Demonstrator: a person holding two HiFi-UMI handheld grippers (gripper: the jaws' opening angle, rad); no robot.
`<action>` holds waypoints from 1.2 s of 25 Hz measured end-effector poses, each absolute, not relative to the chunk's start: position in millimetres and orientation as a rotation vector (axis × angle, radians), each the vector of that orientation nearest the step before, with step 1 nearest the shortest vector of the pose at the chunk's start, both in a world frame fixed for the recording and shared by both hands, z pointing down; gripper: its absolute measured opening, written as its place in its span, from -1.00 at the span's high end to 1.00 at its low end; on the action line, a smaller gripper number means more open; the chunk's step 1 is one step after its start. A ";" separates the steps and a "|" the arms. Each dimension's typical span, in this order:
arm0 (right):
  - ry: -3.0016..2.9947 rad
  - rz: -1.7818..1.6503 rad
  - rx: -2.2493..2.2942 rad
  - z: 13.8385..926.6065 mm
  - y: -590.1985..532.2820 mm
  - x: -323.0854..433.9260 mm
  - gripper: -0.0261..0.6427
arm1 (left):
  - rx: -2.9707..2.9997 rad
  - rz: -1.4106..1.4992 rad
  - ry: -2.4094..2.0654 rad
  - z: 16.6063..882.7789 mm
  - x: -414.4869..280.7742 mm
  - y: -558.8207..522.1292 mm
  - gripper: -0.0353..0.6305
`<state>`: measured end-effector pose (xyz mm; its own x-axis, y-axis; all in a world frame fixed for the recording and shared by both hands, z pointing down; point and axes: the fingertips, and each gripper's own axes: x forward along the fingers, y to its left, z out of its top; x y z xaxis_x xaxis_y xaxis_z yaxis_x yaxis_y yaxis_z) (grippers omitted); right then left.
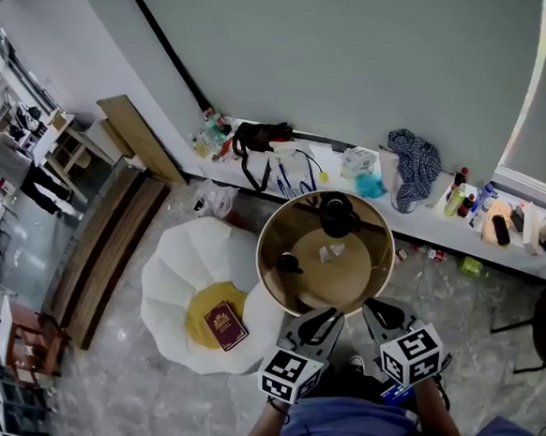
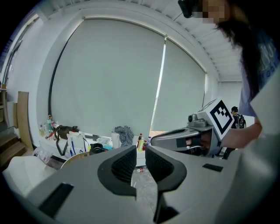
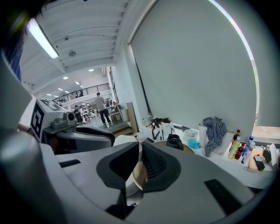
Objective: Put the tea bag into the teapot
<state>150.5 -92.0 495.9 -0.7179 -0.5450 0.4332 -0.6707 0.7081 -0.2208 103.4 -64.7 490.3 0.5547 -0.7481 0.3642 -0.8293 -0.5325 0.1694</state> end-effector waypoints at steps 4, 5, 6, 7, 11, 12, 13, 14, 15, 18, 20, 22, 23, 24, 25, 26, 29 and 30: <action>-2.585 0.514 0.934 498.1 -88.5 145.7 0.82 | 2.466 0.367 -1.288 495.8 105.8 -56.9 0.72; -2.586 0.518 0.931 499.1 -88.3 143.7 0.82 | 2.460 0.370 -1.290 497.1 103.8 -55.7 0.72; -2.585 0.522 0.929 500.3 -88.4 141.8 0.82 | 2.454 0.371 -1.294 498.1 101.1 -54.9 0.72; -2.584 0.526 0.928 501.5 -88.7 140.1 0.82 | 2.447 0.371 -1.298 499.1 98.0 -54.3 0.72; -2.582 0.527 0.939 503.3 -90.5 131.6 0.83 | 2.431 0.371 -1.318 499.7 82.3 -51.9 0.72; -2.582 0.530 0.943 503.1 -89.2 128.7 0.83 | 2.430 0.372 -1.320 499.0 78.0 -49.7 0.72; -2.583 0.535 0.948 502.8 -86.8 125.6 0.83 | 2.431 0.372 -1.320 498.1 73.6 -46.6 0.72; -2.584 0.541 0.954 502.2 -83.7 122.3 0.83 | 2.432 0.370 -1.320 496.8 69.4 -43.0 0.72; -2.586 0.547 0.961 501.7 -80.1 118.9 0.83 | 2.435 0.364 -1.318 495.3 65.3 -39.4 0.72; -2.579 0.558 0.986 502.7 -65.8 109.1 0.83 | 2.450 0.342 -1.312 490.2 55.0 -26.2 0.72; -2.570 0.555 0.993 502.7 -52.4 101.7 0.83 | 2.466 0.337 -1.302 487.4 48.8 -14.9 0.72; -2.569 0.551 1.004 500.8 -38.9 94.0 0.83 | 2.483 0.342 -1.290 486.2 42.1 -2.6 0.72; -2.568 0.548 1.015 499.5 -32.3 90.3 0.83 | 2.489 0.345 -1.283 486.0 38.2 3.7 0.72; -2.566 0.544 1.025 498.0 -25.5 86.6 0.83 | 2.495 0.343 -1.278 485.6 34.1 10.3 0.72; -2.564 0.538 1.034 496.6 -18.1 82.9 0.83 | 2.499 0.338 -1.273 484.9 30.0 17.1 0.72; -2.561 0.530 1.041 495.4 -10.3 79.4 0.83 | 2.503 0.331 -1.269 484.0 26.2 24.2 0.72; -2.555 0.516 1.068 493.0 13.0 72.0 0.83 | 2.524 0.315 -1.256 482.3 17.6 45.7 0.72; -2.553 0.515 1.082 492.0 20.5 70.7 0.83 | 2.532 0.310 -1.250 481.7 15.8 52.8 0.72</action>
